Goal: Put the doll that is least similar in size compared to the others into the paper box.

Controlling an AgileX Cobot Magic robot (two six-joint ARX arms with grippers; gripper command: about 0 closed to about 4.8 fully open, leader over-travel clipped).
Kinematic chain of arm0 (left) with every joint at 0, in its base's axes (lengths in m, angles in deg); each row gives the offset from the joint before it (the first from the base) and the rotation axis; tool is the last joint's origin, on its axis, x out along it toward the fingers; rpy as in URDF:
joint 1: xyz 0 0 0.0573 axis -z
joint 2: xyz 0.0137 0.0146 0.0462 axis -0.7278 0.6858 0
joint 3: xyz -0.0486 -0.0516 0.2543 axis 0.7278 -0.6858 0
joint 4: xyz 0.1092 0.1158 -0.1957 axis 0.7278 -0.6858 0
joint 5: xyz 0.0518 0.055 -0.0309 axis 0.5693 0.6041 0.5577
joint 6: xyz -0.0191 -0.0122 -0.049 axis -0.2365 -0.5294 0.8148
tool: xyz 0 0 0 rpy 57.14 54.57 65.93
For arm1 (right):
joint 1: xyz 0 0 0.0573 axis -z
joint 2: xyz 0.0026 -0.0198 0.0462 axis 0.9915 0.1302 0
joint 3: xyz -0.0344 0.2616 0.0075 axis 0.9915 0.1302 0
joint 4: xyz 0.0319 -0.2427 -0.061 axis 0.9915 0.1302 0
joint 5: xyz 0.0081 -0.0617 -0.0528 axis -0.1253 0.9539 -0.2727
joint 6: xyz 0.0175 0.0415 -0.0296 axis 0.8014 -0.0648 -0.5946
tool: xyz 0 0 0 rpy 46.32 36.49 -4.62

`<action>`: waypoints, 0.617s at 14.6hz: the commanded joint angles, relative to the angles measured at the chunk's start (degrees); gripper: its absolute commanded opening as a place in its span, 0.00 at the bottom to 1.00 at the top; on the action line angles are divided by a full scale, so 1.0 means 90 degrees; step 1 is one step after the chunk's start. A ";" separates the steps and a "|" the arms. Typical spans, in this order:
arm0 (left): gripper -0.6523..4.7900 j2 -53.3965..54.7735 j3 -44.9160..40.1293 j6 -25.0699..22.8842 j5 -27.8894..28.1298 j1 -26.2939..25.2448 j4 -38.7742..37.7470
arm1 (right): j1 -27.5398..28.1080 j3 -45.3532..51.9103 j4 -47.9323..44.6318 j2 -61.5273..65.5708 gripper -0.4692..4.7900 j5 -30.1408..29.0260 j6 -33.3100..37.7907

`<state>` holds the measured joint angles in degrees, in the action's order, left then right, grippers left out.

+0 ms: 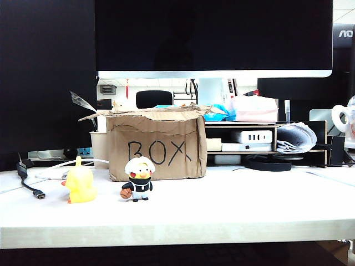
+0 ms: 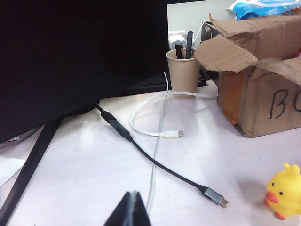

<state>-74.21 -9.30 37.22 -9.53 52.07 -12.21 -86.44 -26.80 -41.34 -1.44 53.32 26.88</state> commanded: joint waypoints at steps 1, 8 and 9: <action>0.11 -0.0002 0.0005 -0.0005 -0.0027 -0.0005 0.0078 | -0.0002 0.0044 -0.0070 0.0000 0.09 -0.0017 0.0019; 0.11 -0.0002 0.0005 -0.0002 -0.0027 -0.0005 0.0078 | 0.0002 0.0044 -0.0070 0.0000 0.09 -0.0019 0.0019; 0.11 -0.0002 0.0005 -0.0002 -0.0027 -0.0005 0.0078 | 0.0000 0.0044 -0.0070 0.0000 0.09 -0.0019 0.0019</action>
<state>-74.24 -9.30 37.20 -9.53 52.07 -12.21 -86.44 -26.80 -41.34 -1.44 53.13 26.97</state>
